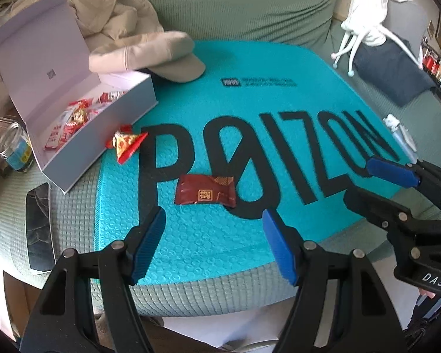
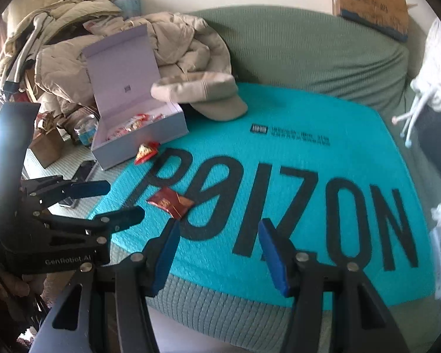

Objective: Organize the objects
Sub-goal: 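Withdraw both open grippers from the box toward the candies on the teal mat, then move right gripper to the brown chocolate packet while left approaches the red-gold candy, then grasp the brown chocolate packet with right gripper while left grasps the red-gold candy, then carry the brown packet with right gripper while left carries the candy toward the white box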

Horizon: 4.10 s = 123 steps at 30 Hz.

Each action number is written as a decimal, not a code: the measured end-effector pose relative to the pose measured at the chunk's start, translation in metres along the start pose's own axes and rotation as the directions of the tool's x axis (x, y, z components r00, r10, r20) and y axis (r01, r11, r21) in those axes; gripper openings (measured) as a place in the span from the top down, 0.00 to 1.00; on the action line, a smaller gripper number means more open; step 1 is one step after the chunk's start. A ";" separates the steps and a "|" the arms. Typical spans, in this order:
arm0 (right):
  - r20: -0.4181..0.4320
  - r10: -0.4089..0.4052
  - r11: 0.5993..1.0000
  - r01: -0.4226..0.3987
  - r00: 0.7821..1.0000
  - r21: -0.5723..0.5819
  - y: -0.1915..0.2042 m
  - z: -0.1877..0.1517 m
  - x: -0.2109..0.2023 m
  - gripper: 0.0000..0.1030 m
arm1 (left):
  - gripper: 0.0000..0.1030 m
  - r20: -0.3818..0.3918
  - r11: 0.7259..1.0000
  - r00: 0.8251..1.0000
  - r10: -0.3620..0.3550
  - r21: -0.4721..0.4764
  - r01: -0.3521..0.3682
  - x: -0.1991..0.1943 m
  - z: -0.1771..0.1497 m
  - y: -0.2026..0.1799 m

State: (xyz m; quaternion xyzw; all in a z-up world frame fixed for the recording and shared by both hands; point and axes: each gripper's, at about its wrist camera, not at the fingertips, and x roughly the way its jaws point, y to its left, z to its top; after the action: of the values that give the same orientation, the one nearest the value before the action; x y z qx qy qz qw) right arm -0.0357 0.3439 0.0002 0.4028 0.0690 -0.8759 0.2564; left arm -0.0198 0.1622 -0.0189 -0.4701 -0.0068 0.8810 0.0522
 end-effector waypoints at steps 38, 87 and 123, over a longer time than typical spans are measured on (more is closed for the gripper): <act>-0.167 0.106 0.981 -0.130 0.980 -0.142 0.069 0.027 0.166 0.48 | 0.35 -0.054 0.993 0.998 0.021 0.119 -0.015 0.120 0.064 0.100; -0.179 0.027 0.999 -0.023 0.983 0.024 0.033 0.006 0.135 0.79 | 0.73 0.004 0.993 0.996 -0.094 -0.074 0.094 0.092 0.040 0.100; -0.134 -0.058 0.998 0.056 0.989 -0.022 0.037 -0.016 0.118 0.68 | 0.73 0.000 0.990 0.990 -0.138 -0.012 0.138 0.052 -0.018 0.080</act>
State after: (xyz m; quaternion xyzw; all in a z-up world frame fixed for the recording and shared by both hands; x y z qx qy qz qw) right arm -0.0705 0.2713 -0.0948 0.4563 0.1057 -0.8531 0.2298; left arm -0.0404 0.0869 -0.0770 -0.4693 -0.0444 0.8750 0.1100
